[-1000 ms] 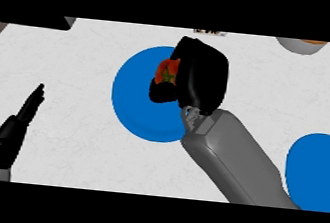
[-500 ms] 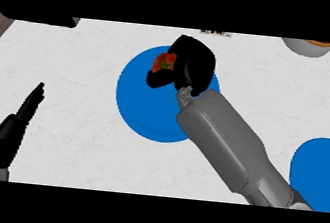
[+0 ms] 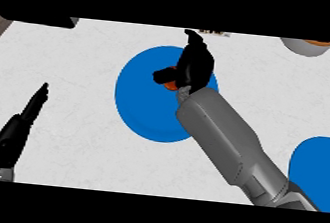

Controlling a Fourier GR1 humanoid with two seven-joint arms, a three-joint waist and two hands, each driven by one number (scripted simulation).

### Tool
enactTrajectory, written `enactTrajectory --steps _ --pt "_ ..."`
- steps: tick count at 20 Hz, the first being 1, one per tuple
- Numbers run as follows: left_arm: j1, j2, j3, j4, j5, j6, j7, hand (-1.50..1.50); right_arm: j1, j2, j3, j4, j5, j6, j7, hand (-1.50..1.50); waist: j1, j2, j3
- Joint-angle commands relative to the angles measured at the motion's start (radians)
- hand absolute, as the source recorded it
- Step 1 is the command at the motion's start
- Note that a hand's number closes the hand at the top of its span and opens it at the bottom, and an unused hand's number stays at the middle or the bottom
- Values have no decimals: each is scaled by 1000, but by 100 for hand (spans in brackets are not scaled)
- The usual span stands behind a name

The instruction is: Pick the tomato from the plate and place it in the plate

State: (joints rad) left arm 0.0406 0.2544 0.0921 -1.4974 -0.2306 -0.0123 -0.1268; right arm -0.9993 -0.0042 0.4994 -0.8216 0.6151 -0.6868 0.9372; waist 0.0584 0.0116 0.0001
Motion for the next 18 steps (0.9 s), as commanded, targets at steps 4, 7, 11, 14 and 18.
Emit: enactTrajectory --steps 4,7,11,14,18 --pt "9 35 48 -6 25 -17 11 0 -16 4 -25 -5 71 -344 81 -150 -28 -11 0" --pt "76 12 40 -22 24 -9 -9 0 35 4 -85 -35 121 -387 80 -150 -50 -17 0" --pt "85 8 51 -14 17 9 -28 0 227 -18 -115 -237 90 -494 -38 -150 -78 -20 2" --pt "77 38 79 -35 38 -14 -1 0 372 -57 -88 -437 69 -464 -97 -150 -90 -23 2" --pt "67 17 69 6 19 1 -32 0 598 -180 -43 -667 0 -445 -225 -150 -79 -16 1"
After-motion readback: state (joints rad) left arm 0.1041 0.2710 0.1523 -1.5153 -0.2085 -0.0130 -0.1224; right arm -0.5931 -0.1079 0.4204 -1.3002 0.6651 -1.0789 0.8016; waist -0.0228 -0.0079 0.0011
